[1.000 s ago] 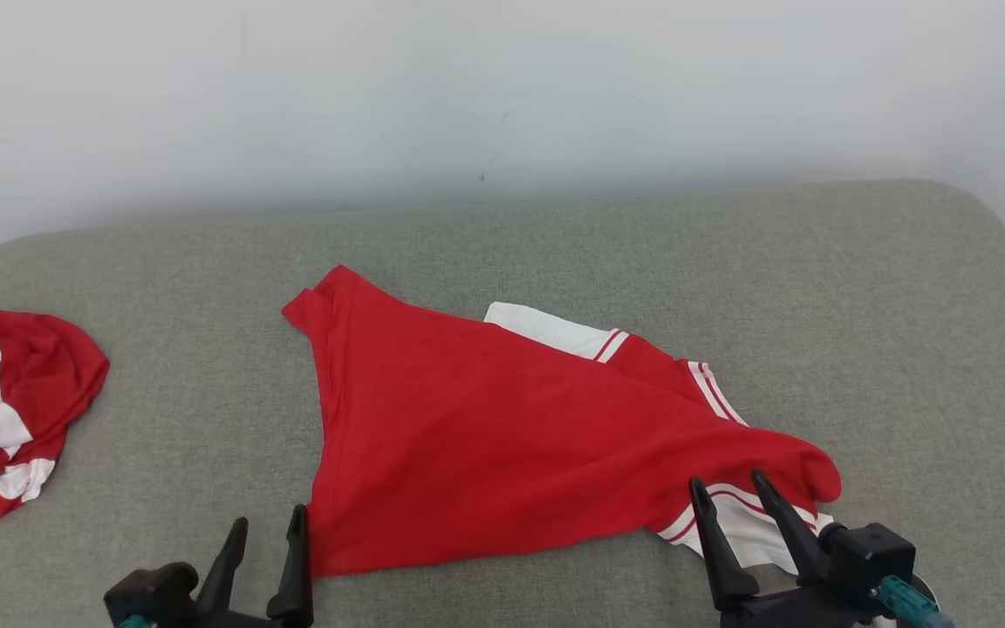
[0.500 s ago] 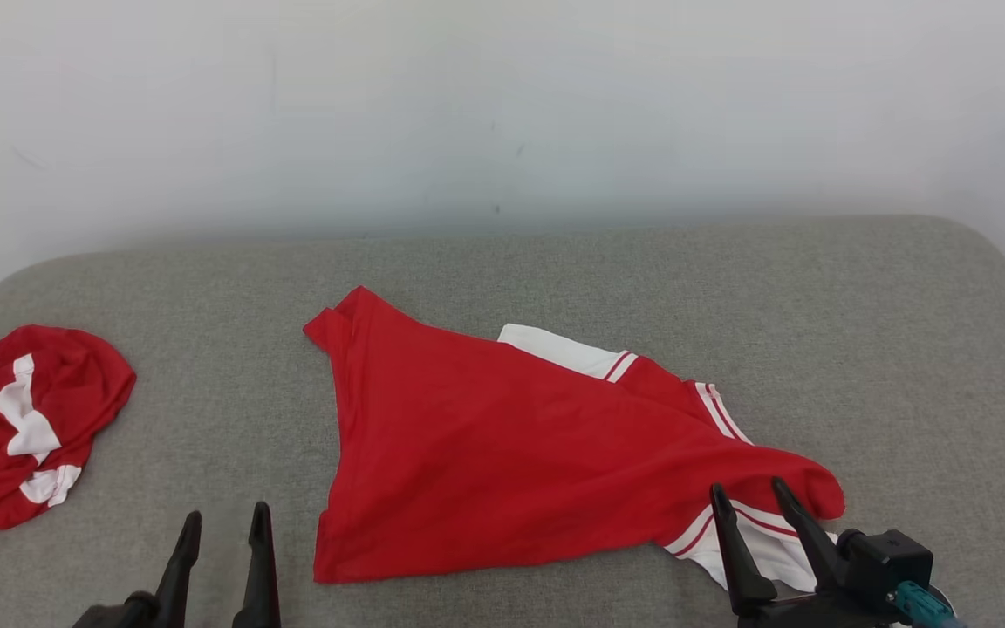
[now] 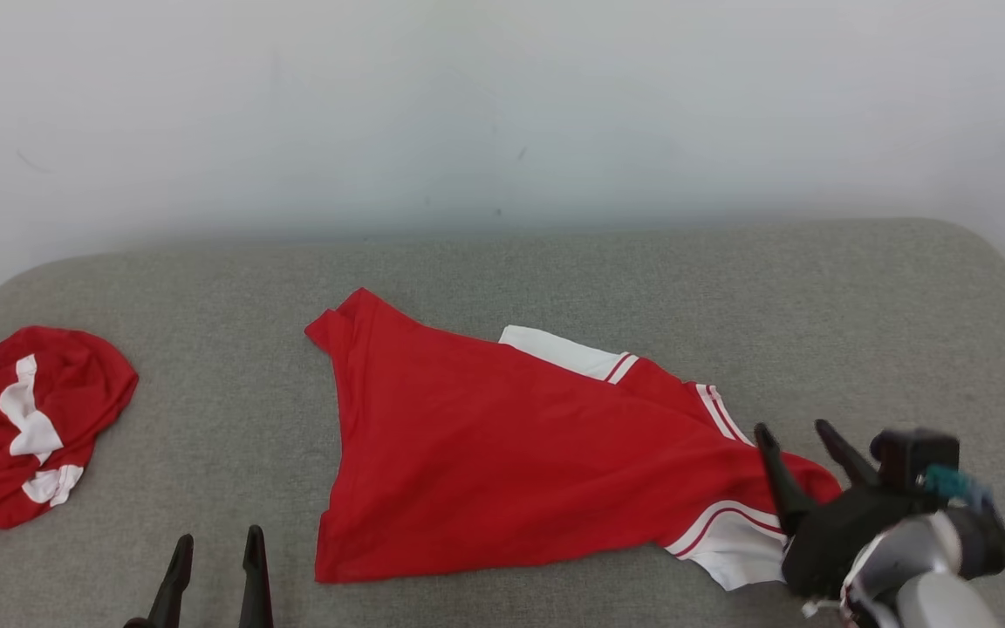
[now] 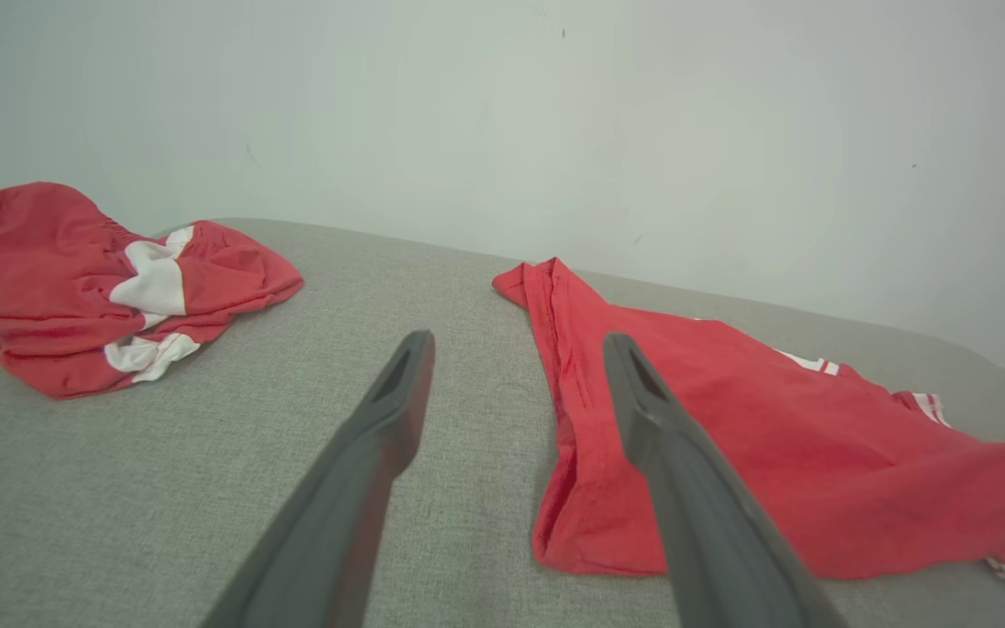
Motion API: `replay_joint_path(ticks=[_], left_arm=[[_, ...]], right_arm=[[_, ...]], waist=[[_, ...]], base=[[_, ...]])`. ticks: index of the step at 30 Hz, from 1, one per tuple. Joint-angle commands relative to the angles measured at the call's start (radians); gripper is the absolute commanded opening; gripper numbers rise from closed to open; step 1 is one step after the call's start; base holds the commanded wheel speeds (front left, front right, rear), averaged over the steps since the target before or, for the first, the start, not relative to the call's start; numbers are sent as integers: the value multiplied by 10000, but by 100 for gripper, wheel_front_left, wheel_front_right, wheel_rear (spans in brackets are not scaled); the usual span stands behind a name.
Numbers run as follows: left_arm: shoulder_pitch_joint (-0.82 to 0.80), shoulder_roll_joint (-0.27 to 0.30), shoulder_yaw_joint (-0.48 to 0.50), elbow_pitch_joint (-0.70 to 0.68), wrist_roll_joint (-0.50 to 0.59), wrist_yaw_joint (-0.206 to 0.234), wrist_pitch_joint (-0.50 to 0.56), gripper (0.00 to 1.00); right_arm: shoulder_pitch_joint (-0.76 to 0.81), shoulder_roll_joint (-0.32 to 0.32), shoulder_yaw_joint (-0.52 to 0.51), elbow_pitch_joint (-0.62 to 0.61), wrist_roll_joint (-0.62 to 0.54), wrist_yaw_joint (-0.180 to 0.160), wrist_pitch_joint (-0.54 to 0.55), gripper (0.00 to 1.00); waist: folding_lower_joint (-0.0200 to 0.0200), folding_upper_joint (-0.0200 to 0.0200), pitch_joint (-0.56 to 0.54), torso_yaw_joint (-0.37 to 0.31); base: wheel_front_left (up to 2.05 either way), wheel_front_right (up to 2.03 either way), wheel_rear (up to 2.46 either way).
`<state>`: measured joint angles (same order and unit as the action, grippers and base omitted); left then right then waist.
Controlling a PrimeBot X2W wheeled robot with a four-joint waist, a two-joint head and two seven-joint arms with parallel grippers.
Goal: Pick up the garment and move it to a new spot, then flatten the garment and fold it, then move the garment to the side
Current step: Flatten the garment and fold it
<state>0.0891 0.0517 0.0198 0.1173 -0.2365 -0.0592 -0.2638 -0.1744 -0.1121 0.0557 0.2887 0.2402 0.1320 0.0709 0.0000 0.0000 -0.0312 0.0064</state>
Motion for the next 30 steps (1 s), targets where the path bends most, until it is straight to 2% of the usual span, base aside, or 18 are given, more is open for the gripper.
replay_joint_path(ticks=[1, 8, 12, 19, 25, 30], left_arm=[[47, -13, 5, -41, 52, 2, -9, 100], [-271, -13, -337, -61, 89, -102, -9, 100], [-483, -6, -466, -128, 112, -171, -10, 100], [-912, -10, -506, -270, 107, -294, -10, 100], [-1220, -9, -547, -356, 66, -353, -10, 100], [-1381, -8, -560, -419, 7, -367, -9, 100]], right_arm=[[-199, -197, -124, 223, 71, -26, 348, 100], [-2218, -1168, -147, 2080, 237, -26, 3105, 100], [-3169, -1526, 182, 2934, 294, -26, 3887, 100], [-4205, -1797, 888, 4111, 759, -26, 4144, 100], [-4780, -2041, 1242, 5005, 1050, -26, 3804, 100], [-5038, -2015, 1807, 5409, 1590, -26, 3942, 100]], waist=[[0, 0, 60, 40], [0, 0, 527, 474], [0, 0, 952, 779], [0, 0, 1668, 1219], [0, 0, 2133, 1452], [0, 0, 2410, 1570]], base=[[0, 0, 0], [0, 0, 0], [0, 0, 0], [0, 0, 0], [0, 0, 0], [0, 0, 0]])
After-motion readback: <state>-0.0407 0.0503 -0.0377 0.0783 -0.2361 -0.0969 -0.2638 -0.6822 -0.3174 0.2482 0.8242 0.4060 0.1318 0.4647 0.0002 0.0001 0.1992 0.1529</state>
